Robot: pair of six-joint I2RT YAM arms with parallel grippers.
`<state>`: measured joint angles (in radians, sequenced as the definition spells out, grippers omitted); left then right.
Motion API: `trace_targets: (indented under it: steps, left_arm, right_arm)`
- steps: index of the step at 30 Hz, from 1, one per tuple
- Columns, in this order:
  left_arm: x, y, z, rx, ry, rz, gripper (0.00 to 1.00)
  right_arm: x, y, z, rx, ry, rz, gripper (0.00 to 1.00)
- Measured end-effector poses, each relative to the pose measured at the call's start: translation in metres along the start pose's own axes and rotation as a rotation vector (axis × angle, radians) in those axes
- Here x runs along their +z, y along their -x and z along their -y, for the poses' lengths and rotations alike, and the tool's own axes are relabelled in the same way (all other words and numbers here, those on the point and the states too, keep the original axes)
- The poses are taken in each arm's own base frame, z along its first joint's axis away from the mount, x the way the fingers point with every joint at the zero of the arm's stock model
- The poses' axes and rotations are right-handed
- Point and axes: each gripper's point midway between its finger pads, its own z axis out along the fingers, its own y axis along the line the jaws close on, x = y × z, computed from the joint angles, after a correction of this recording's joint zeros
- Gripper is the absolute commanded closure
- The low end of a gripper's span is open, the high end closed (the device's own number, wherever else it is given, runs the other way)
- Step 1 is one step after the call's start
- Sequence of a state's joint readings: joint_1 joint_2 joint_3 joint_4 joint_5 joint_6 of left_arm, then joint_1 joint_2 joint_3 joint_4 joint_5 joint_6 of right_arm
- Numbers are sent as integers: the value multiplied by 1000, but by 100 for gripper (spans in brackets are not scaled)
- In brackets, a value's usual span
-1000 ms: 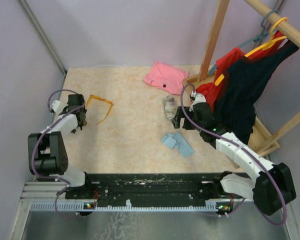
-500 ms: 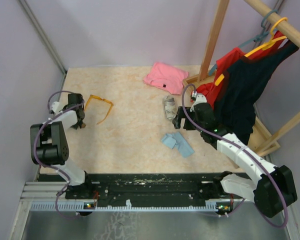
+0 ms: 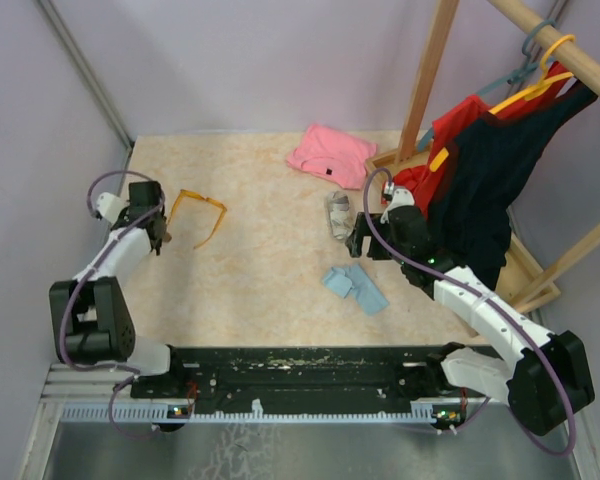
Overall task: Organize the sunglasses
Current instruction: Pick up the sunglasses case from the center of the board, then place the sunglasses case at the center of the board.
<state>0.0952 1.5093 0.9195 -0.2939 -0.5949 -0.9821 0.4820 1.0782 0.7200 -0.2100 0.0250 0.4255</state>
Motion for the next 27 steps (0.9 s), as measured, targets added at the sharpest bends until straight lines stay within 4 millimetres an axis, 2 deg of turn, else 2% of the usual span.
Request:
trace_targets:
  steps: [2,5,8,11,14,16,20,24,27]
  left_arm:
    - [-25,4,18,10,-85,19,65]
    - [-74,-15,56,80,-257,9,69]
    - [-125,-56,88,205,-464,-55,74]
    - [-167,-103,101,362,-680,-146,74]
    - [-195,-146,100,517,-864,-223,72]
    - [-211,-175,91,617,-970,-280,71]
    - [-239,-219,76,783,-1107,-356,71]
    - [-248,-250,68,924,-1133,-360,71]
    - [-243,-267,62,1035,-1086,-338,71]
  right_arm:
    - [0,1,1,-6,-7,4,16]
    - [-1,4,3,-10,-19,15,16]
    - [-3,7,5,-13,-27,30,16]
    - [-4,9,5,-13,-32,41,16]
    - [-5,10,6,-12,-35,46,16]
    - [-5,10,6,-12,-37,46,16]
    - [-5,11,6,-12,-36,48,16]
    - [-5,11,6,-12,-35,48,16]
    - [-5,10,5,-12,-33,46,16]
